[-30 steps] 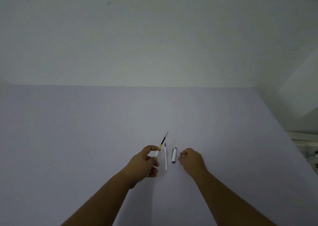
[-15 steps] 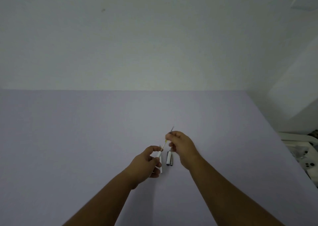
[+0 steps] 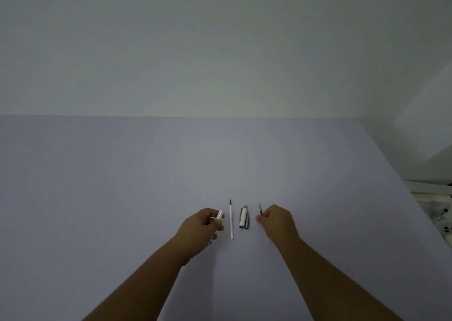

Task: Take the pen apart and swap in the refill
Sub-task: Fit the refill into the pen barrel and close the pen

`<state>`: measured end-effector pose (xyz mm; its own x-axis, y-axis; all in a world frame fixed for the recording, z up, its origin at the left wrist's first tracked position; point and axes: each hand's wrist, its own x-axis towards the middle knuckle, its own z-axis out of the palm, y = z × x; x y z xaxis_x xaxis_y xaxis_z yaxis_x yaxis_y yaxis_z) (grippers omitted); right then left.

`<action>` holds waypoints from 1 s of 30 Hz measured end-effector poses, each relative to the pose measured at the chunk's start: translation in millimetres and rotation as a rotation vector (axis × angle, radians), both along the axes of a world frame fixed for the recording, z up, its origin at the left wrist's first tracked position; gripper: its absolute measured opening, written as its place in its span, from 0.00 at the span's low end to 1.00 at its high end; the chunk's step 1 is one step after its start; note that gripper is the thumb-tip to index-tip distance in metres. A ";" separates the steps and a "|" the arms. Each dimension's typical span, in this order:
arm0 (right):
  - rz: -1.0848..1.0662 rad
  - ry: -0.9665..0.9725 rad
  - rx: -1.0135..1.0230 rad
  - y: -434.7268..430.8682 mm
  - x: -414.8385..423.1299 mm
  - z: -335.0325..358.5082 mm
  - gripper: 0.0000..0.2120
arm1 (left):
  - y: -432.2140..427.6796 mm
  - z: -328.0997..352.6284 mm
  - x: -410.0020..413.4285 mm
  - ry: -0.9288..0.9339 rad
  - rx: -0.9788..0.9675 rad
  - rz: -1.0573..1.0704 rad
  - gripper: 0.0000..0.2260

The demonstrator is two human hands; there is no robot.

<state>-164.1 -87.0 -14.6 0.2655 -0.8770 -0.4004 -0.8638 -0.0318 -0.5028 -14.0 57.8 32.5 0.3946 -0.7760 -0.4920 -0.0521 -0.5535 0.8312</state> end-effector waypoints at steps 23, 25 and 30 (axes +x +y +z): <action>0.421 0.210 -0.348 27.6 53.1 1.5 0.14 | 10.4 -9.7 16.5 -0.071 0.018 0.041 0.04; 0.443 0.262 -0.347 36.1 60.0 -3.0 0.14 | 14.7 -12.2 19.5 -0.079 0.025 0.051 0.04; 0.410 0.299 -0.334 53.2 67.5 -7.7 0.10 | 24.0 -16.2 25.7 -0.091 0.046 0.060 0.06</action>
<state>-96.6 -33.8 -22.3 0.5270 -0.8180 -0.2304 -0.8499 -0.5064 -0.1459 11.7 81.8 16.3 0.4845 -0.7267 -0.4870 -0.0912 -0.5956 0.7981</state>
